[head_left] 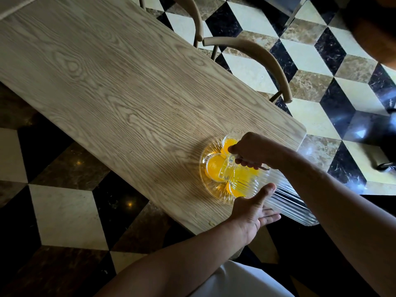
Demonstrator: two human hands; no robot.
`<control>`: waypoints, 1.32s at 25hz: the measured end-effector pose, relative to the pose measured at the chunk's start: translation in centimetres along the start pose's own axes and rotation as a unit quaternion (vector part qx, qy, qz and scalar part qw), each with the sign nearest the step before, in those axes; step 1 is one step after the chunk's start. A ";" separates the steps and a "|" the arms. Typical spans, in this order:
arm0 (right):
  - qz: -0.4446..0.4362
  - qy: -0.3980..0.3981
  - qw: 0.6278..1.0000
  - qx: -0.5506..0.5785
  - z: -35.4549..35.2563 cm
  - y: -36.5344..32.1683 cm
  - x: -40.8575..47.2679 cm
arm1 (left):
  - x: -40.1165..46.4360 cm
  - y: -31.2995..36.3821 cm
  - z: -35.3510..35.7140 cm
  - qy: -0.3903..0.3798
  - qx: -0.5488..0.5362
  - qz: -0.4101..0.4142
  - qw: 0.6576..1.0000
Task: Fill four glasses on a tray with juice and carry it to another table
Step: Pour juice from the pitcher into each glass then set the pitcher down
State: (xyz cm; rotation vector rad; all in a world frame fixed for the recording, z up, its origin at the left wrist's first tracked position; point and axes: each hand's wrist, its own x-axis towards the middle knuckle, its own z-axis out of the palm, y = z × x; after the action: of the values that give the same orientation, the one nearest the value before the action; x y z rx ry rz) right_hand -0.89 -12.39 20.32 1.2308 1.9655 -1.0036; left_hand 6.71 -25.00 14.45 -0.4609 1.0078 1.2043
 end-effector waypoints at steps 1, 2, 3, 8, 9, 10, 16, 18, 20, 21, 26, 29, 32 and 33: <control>0.001 -0.001 1.000 -0.001 0.0 -0.1 0.0 | -0.1 0.1 0.1 -0.003 -0.003 0.001 1.000; 0.000 -0.002 1.000 -0.001 0.0 -0.1 0.1 | -0.2 0.2 0.1 -0.005 -0.006 0.001 1.000; -0.001 -0.003 1.000 -0.001 0.0 -0.2 0.1 | -0.2 0.2 0.1 -0.005 -0.008 0.001 1.000; -0.003 -0.008 1.000 -0.010 0.2 -0.8 0.0 | -0.4 0.5 0.2 -0.009 -0.015 0.003 1.000; -0.003 -0.009 1.000 -0.012 0.2 -0.9 -0.1 | -0.5 0.6 0.3 -0.012 -0.019 0.005 1.000; -0.003 -0.010 1.000 -0.013 0.2 -1.0 -0.2 | -0.4 0.6 0.3 -0.016 -0.023 0.006 1.000; -0.010 -0.008 1.000 -0.017 0.2 -1.5 -0.8 | -0.1 0.4 -0.1 -0.020 -0.026 0.003 0.999; -0.011 -0.004 1.000 -0.013 0.2 -1.6 -0.8 | -0.1 0.4 -0.3 -0.014 -0.021 -0.004 1.000; -0.008 0.004 1.000 -0.007 0.3 -1.5 -0.8 | -0.1 0.5 -0.5 -0.011 -0.017 -0.003 1.000; -0.005 0.011 1.000 -0.003 0.3 -1.4 -0.9 | -0.1 0.5 -0.5 -0.014 -0.013 0.000 1.000; 0.000 0.047 0.999 0.015 0.4 -1.2 -1.6 | 0.0 0.3 -1.0 -0.030 0.013 0.011 0.999; 0.007 0.079 0.996 0.046 0.5 -1.1 -1.9 | 0.1 0.4 -1.4 -0.020 0.041 0.023 0.999; 0.019 0.121 0.989 0.079 0.6 -0.6 -2.6 | 0.7 0.6 -2.3 -0.009 0.088 0.050 0.995; 0.018 0.128 0.987 0.097 0.6 -0.2 -3.1 | 0.8 0.5 -2.7 -0.010 0.108 0.056 0.992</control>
State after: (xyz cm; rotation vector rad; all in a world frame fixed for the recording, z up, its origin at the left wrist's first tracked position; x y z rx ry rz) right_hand 0.23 -14.35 22.58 1.5647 2.0662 -1.0853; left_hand 5.19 -26.39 12.51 -0.2243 1.1458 1.1813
